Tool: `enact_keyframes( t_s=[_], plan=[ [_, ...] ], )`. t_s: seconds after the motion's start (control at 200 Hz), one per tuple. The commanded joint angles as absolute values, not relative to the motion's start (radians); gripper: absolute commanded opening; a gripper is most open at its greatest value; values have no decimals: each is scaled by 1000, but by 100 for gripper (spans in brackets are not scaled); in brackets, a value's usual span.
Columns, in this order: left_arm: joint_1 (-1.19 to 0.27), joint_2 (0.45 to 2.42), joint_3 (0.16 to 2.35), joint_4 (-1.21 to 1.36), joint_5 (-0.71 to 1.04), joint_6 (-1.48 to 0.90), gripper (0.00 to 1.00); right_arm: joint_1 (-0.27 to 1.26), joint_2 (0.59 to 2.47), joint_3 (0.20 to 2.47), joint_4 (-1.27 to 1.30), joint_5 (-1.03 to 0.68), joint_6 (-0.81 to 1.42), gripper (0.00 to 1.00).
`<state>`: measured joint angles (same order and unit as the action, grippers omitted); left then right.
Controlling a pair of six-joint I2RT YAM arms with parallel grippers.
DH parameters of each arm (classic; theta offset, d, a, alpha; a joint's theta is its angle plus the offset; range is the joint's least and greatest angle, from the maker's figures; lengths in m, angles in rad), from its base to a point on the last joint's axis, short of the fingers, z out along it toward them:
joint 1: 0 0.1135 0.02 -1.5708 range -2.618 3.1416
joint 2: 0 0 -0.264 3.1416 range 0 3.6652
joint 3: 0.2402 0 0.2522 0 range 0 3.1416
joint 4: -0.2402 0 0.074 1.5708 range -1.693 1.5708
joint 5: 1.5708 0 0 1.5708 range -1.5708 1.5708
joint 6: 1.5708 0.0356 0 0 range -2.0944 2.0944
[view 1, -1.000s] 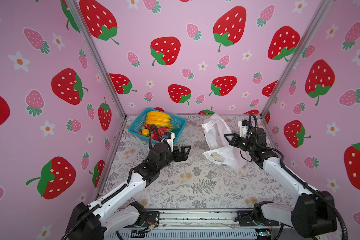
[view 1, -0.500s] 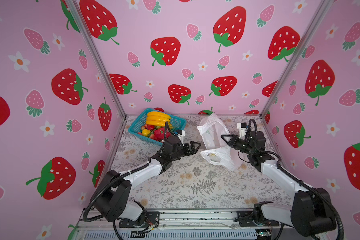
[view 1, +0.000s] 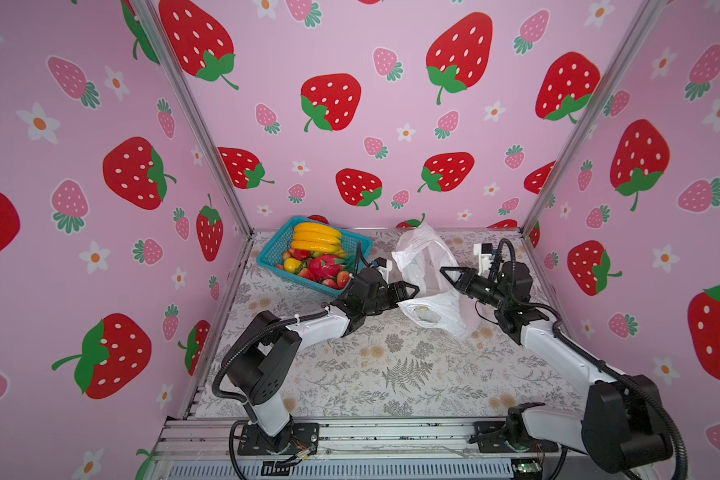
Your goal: Place the fake fruits into the plastic bag and tie a complex knot
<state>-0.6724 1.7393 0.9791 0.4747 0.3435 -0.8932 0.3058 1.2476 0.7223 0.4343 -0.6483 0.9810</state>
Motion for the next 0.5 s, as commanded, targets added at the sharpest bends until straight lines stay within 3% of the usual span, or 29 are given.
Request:
enact_keyframes(
  t_s=[0.0, 0.08, 0.165, 0.235, 0.385, 0.495],
  plan=[
    [-680, 1764, 1033, 552, 348, -915, 43, 311, 1248, 758, 450, -658, 985, 0],
    [-660, 1773, 1027, 568, 357, -914, 23, 306, 1237, 791, 352, -650, 911, 0],
    [-637, 1756, 999, 569, 368, -910, 12, 284, 1217, 881, 130, -594, 744, 0],
    [-622, 1719, 958, 524, 350, -887, 0, 281, 1204, 994, -105, -442, 568, 0],
    [-612, 1632, 897, 328, 282, -790, 0, 282, 1184, 1125, -318, -165, 394, 0],
    [-613, 1616, 900, 260, 304, -740, 0, 285, 1183, 1141, -306, -151, 389, 0]
  ],
)
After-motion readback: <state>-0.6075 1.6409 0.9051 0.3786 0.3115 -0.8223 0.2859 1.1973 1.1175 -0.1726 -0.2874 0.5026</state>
